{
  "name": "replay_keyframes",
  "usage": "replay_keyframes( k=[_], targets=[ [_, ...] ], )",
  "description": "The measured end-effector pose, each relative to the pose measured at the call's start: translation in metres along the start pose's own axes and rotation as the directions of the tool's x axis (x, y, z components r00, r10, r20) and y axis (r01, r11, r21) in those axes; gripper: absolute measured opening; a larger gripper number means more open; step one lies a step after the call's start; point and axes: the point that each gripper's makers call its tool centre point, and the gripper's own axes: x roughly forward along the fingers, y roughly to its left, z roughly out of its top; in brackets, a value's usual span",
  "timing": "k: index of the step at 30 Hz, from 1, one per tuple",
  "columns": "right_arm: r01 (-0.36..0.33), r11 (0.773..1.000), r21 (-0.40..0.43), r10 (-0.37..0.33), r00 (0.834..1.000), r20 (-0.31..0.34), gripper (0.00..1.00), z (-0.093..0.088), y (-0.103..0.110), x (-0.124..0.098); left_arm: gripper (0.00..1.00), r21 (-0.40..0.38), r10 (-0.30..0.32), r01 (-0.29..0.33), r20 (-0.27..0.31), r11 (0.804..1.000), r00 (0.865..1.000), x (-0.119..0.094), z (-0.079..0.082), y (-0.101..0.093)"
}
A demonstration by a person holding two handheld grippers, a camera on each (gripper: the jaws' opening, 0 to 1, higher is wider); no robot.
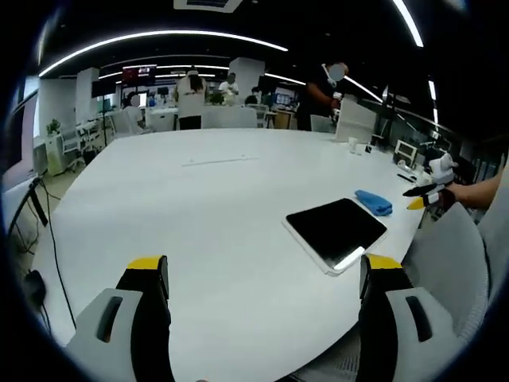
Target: Wipe the mirror surface with the cleaning cloth until all visible marks leave the cleaned area.
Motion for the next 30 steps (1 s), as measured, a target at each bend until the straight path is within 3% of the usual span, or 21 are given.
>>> replay_keyframes(
  k=[11,15,30],
  targets=[
    [0.005,0.999,0.052,-0.005,1.000,-0.016,0.98,-0.011,-0.001,-0.004,0.99,-0.003,-0.015,0.015,-0.001,1.000,1.000,0.008,0.002,-0.004],
    [0.011,0.998,0.067,-0.009,1.000,-0.021,0.98,-0.012,-0.003,-0.002,0.99,0.019,-0.014,0.014,0.000,1.000,1.000,0.010,0.003,-0.004],
    [0.005,0.997,0.074,-0.002,0.999,-0.034,0.98,-0.007,-0.003,0.002,0.99,-0.016,-0.004,0.005,0.006,1.000,1.000,0.009,0.000,-0.002]
  ],
)
